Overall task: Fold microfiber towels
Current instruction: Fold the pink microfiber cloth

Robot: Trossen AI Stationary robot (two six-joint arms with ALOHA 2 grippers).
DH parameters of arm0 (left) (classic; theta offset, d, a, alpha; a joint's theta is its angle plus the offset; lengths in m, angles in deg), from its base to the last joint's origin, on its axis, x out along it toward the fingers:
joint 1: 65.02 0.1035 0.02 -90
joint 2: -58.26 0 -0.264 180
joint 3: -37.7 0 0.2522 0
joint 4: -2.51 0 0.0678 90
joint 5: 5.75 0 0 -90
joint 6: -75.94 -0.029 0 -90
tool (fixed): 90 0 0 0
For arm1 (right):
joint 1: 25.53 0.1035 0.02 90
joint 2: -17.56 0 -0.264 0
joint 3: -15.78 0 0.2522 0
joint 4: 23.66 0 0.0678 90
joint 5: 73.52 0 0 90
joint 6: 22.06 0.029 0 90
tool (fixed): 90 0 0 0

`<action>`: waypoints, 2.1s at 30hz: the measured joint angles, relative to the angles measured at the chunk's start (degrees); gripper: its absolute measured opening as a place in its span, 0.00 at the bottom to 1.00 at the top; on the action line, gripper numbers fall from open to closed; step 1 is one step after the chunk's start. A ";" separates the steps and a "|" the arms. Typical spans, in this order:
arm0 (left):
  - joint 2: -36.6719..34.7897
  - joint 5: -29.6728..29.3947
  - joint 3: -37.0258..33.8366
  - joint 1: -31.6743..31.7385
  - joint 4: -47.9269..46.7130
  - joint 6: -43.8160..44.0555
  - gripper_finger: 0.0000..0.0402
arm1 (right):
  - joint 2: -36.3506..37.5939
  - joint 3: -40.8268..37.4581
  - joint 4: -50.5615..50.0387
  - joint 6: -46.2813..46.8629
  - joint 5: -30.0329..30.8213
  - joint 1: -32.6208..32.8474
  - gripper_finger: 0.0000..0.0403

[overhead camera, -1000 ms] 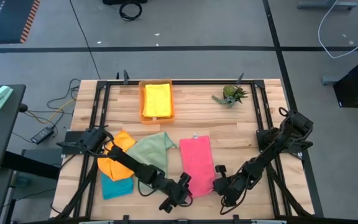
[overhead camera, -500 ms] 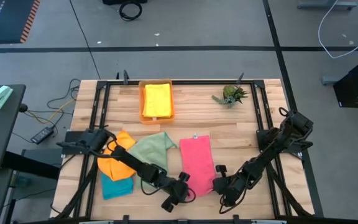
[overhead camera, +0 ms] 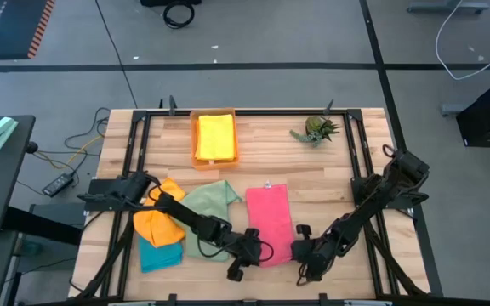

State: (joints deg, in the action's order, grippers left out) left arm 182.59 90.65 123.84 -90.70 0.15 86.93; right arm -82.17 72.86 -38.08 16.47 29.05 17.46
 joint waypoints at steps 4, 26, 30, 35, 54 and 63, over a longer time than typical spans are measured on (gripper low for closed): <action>-4.20 3.99 -0.31 2.22 -1.63 6.41 0.02 | 6.85 0.09 -2.97 3.01 -5.41 -2.08 0.01; -17.07 -8.39 -0.07 0.41 -6.57 33.70 0.01 | 26.93 0.31 -14.90 16.85 -11.12 -4.22 0.01; -16.24 -13.28 -0.05 2.81 -11.82 33.64 0.01 | 23.82 0.29 -17.44 17.08 -10.69 -8.83 0.01; -12.88 -14.45 -0.03 7.13 -11.62 31.59 0.01 | 19.50 0.25 -24.45 17.49 -12.39 -12.77 0.01; -9.03 -10.43 -0.02 11.98 -13.37 28.78 0.02 | 16.71 0.25 -25.10 13.76 -6.59 -20.06 0.01; -9.03 -10.45 -0.02 13.39 -14.24 28.65 0.03 | 16.69 0.25 -26.08 13.89 -3.66 -20.51 0.05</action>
State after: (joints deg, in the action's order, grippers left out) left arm 173.56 80.21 123.82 -77.31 -14.09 115.58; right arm -65.48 73.11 -64.16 30.35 25.39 -3.05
